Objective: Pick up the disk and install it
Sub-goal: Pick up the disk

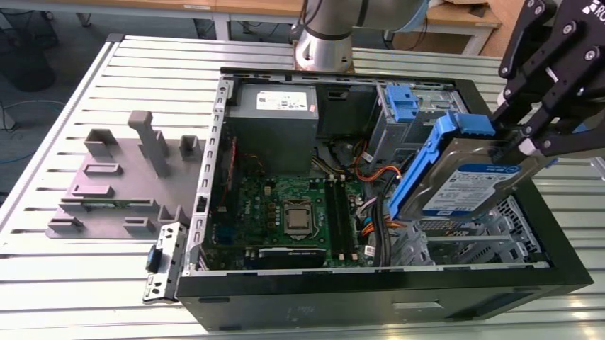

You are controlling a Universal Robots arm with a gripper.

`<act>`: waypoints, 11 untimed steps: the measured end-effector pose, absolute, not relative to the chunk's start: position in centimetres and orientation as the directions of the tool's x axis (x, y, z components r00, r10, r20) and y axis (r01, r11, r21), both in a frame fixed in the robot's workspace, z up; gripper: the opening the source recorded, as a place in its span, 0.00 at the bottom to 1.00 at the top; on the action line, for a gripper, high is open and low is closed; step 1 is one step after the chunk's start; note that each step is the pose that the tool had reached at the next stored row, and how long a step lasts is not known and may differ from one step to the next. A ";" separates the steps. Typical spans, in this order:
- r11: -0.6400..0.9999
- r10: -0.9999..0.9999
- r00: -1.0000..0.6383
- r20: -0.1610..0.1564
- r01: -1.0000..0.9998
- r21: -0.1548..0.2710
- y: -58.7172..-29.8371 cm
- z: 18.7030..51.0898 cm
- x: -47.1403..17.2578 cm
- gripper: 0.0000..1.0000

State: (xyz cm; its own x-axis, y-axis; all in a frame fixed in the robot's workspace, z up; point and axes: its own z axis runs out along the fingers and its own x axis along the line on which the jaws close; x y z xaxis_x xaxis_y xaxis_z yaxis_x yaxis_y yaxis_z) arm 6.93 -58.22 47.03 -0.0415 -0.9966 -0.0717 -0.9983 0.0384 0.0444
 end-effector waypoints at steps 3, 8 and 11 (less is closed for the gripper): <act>0.039 -0.997 -0.042 -0.072 -0.998 0.045 -58.4 47.0 7.4 0.35; 0.039 -0.997 -0.042 -0.072 -0.998 0.047 -58.5 46.8 8.5 0.35; 0.039 -0.997 -0.042 -0.072 -0.998 0.048 -58.6 46.7 9.3 0.35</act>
State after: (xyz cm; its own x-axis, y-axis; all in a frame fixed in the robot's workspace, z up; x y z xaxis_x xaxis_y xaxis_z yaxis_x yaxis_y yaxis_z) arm 9.29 -58.56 46.72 -0.0423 -0.9965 -0.0716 -0.9981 0.0390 0.0476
